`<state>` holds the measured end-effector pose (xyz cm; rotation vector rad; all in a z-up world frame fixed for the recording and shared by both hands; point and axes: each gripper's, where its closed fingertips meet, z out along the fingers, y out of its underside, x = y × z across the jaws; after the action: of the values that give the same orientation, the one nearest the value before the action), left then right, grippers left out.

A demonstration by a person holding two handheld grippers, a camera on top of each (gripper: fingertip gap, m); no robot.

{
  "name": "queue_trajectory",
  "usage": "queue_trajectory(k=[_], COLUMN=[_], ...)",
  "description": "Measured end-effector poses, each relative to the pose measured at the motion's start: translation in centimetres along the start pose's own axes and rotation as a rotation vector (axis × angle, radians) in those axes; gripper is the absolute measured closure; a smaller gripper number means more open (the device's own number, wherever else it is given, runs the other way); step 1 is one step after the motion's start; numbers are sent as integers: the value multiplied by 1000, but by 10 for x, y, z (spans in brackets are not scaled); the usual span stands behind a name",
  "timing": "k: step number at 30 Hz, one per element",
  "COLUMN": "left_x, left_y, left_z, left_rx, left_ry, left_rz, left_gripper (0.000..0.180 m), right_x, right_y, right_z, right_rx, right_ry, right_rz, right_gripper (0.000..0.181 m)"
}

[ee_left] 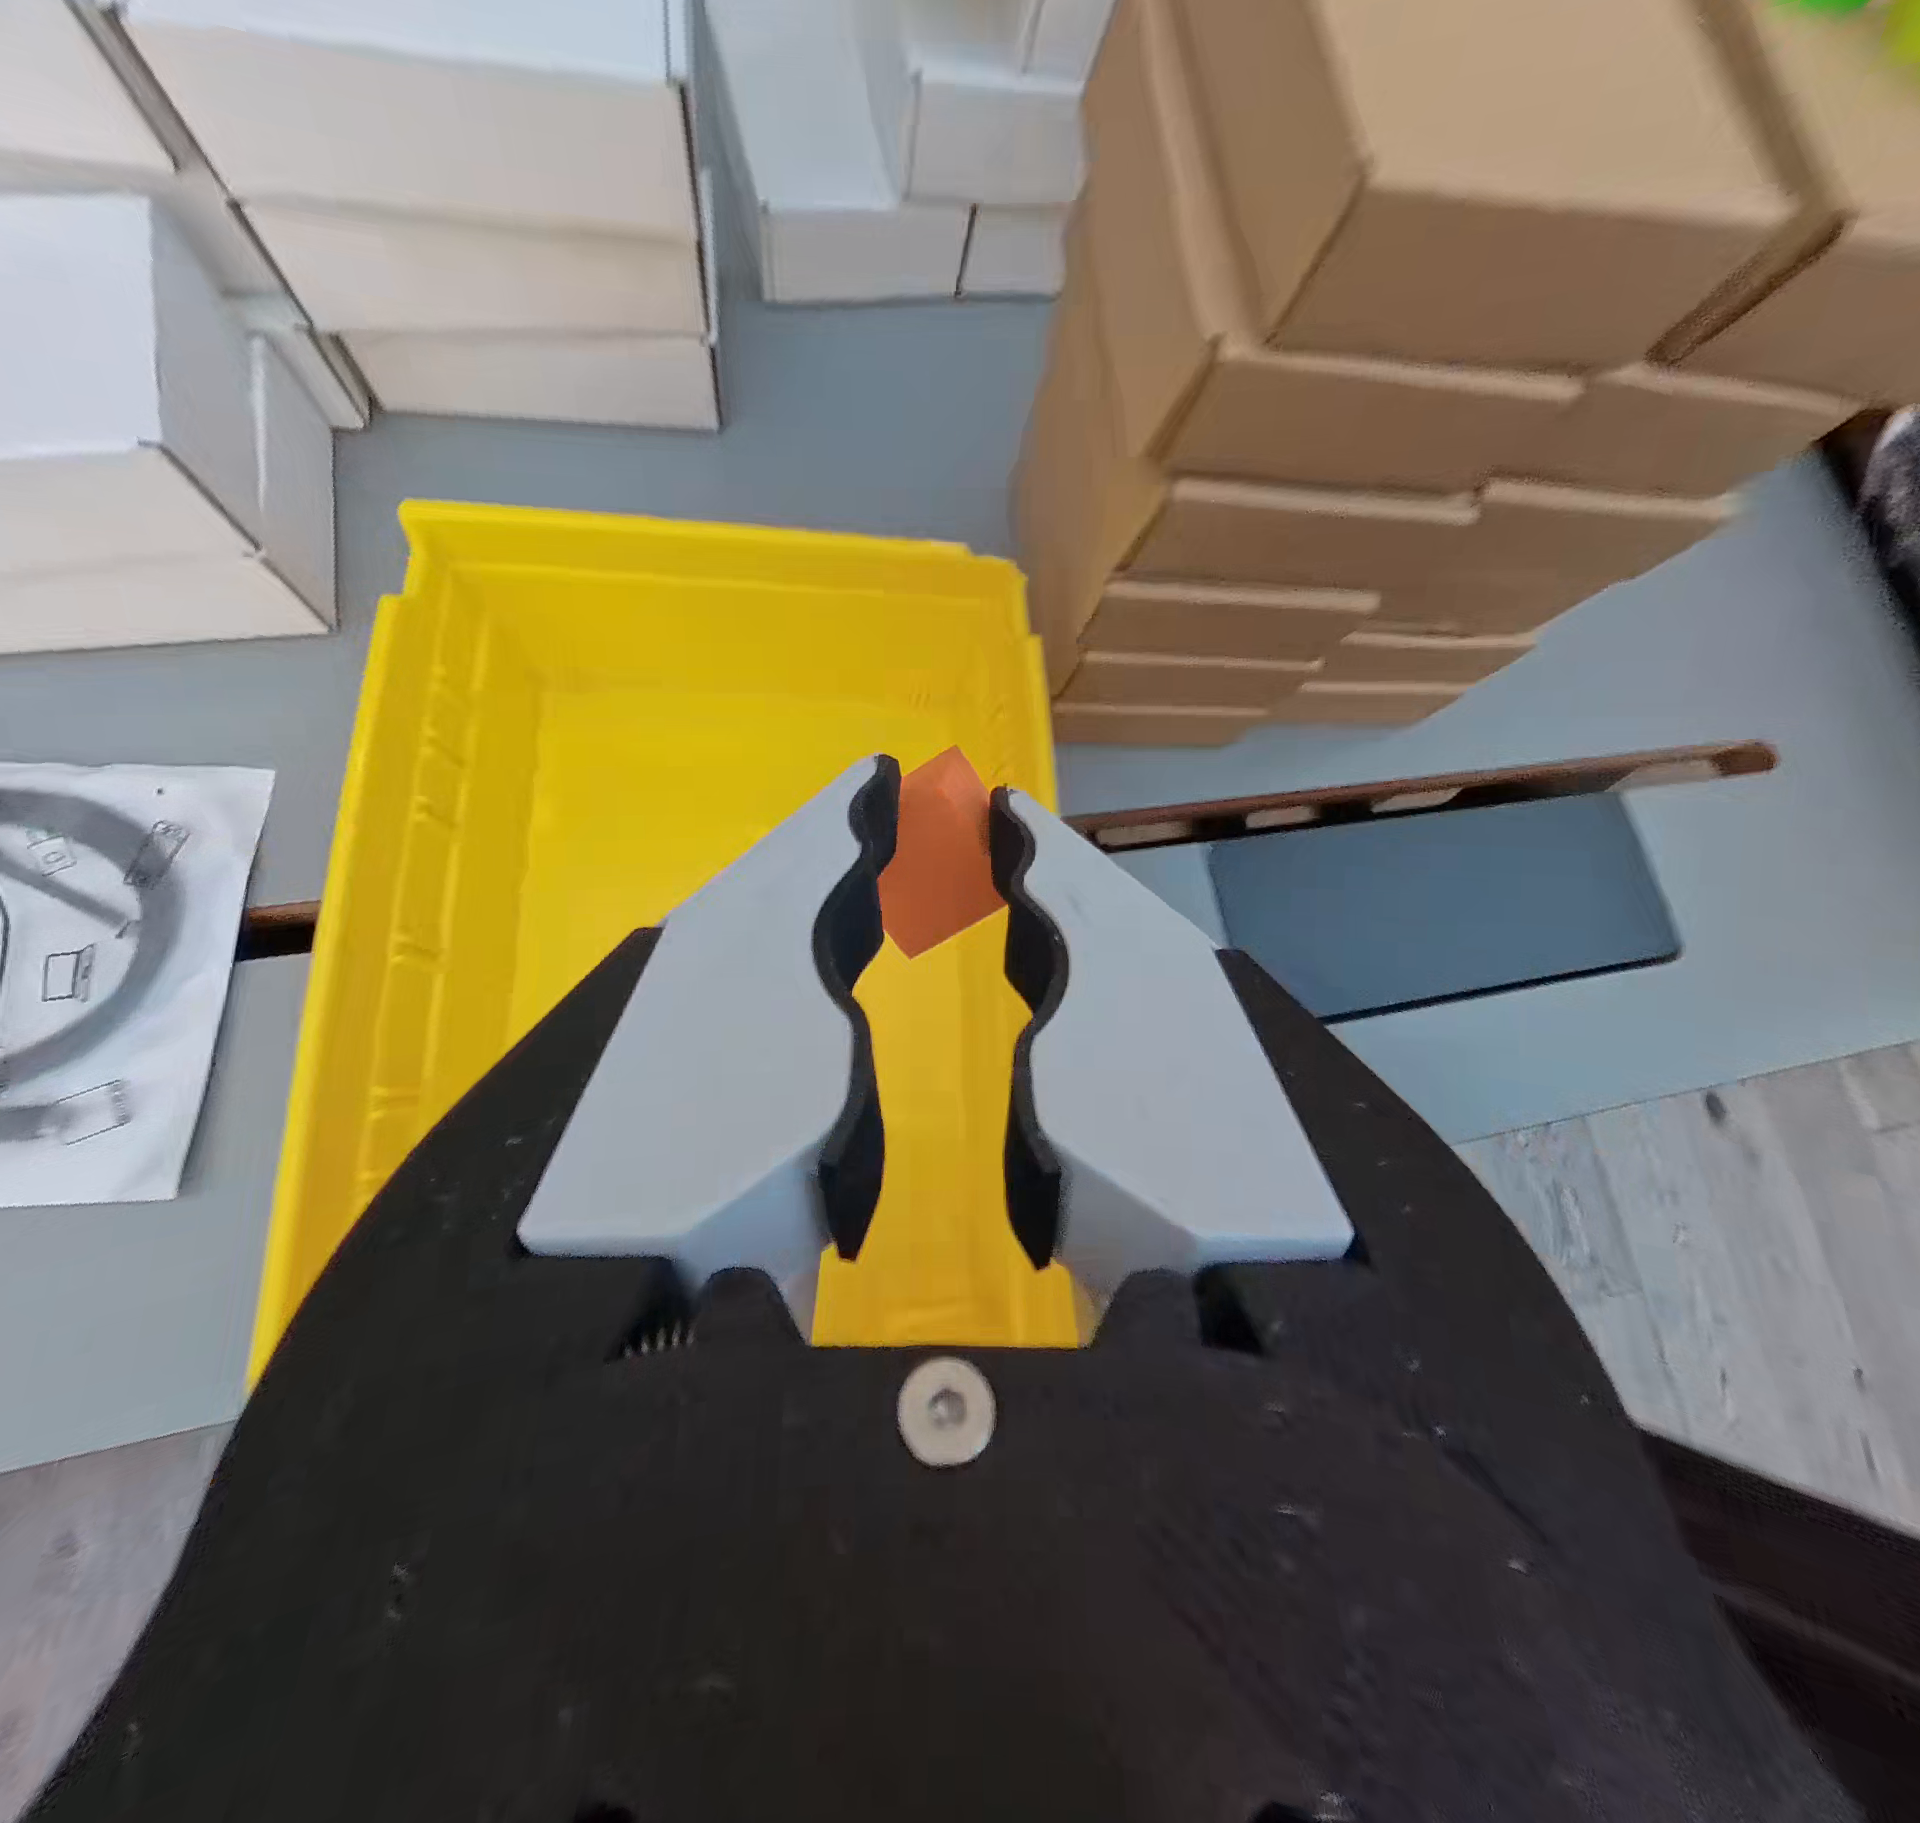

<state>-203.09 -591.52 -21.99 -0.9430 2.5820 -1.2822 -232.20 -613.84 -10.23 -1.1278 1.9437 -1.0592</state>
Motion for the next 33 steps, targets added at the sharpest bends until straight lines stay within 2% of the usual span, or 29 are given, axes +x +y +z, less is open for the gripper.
queue_trajectory(k=[4,7,8,12,15,22,27,33], left_x=[-44,-58,-61,-68,-74,-76,-70,-58], left_y=[42,65,69,79,86,98,102,100], left_z=[40,63,68,88,99,110,116,119], left_rx=[-146,-205,-209,-231,-264,-320,-342,-353], left_ry=[33,61,66,82,74,31,-32,-72], left_rz=[5,-40,-56,-130,-146,-221,-244,-272], left_gripper=[165,165,165,165,166,165,165,166], right_x=[-29,-22,-16,4,2,12,8,-2], right_y=[-39,-56,-61,-73,-67,-59,-60,-64], right_z=[62,98,109,142,176,209,223,231], right_rx=[8,73,127,316,305,329,345,337], right_ry=[16,95,125,201,143,-94,-250,-408], right_rz=[-87,-190,-215,-262,-276,-109,-123,-134], right_gripper=[135,99,94,92,91,79,80,95])
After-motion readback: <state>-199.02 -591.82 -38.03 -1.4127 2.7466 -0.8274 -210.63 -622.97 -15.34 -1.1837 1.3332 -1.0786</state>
